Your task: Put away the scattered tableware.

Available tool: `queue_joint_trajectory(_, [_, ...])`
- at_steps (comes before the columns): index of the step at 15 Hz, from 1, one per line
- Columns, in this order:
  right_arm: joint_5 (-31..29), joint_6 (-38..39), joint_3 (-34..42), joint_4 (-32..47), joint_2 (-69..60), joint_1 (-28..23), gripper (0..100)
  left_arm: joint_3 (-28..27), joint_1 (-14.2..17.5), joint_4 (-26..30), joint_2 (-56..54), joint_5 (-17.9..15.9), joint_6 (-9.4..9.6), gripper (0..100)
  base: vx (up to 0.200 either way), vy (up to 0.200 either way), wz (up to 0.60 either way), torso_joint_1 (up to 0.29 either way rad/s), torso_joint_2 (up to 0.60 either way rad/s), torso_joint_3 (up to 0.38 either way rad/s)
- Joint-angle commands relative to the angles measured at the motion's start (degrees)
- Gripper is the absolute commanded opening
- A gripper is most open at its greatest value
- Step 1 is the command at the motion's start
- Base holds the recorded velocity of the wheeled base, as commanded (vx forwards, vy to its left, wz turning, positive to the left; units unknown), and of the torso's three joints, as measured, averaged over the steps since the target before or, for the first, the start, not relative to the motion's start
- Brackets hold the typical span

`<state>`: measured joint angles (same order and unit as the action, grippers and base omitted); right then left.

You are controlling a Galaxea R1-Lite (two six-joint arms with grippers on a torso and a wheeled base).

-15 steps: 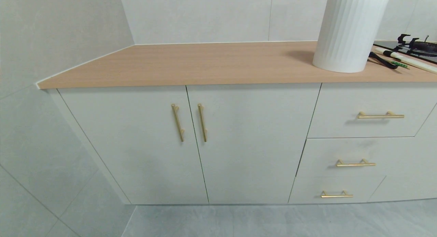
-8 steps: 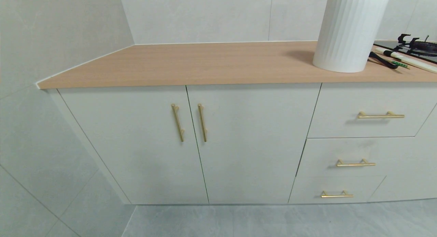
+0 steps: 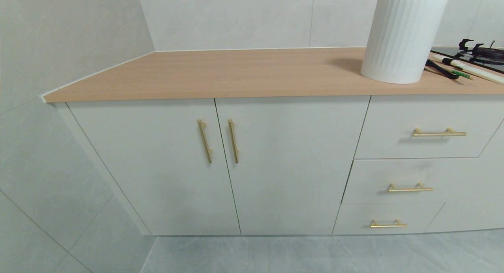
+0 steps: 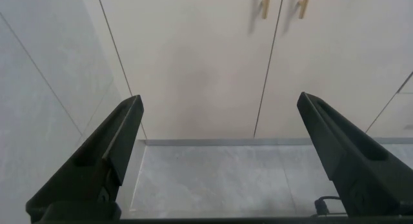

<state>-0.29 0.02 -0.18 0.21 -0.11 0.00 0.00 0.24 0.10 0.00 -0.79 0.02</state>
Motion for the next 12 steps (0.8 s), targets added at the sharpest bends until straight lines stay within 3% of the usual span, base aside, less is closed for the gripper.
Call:
queue_joint_trajectory(1, [0.12,0.06,0.01,0.23,0.11,0.0,100,0.0,0.02,-0.01,0.0,0.0,0.15,100,0.0,0.0,0.0,0.0,0.0,0.0])
queue_joint_trajectory(8, [0.12,0.15,0.01,0.23,0.11,0.0,100,0.0,0.02,-0.01,0.0,0.0,0.15,100,0.0,0.0,0.0,0.0,0.0,0.0])
queue_joint_trajectory(12, [0.12,0.15,0.01,0.23,0.11,0.0,100,0.0,0.02,-0.01,0.0,0.0,0.15,100,0.0,-0.2,0.0,0.008,0.0,0.001])
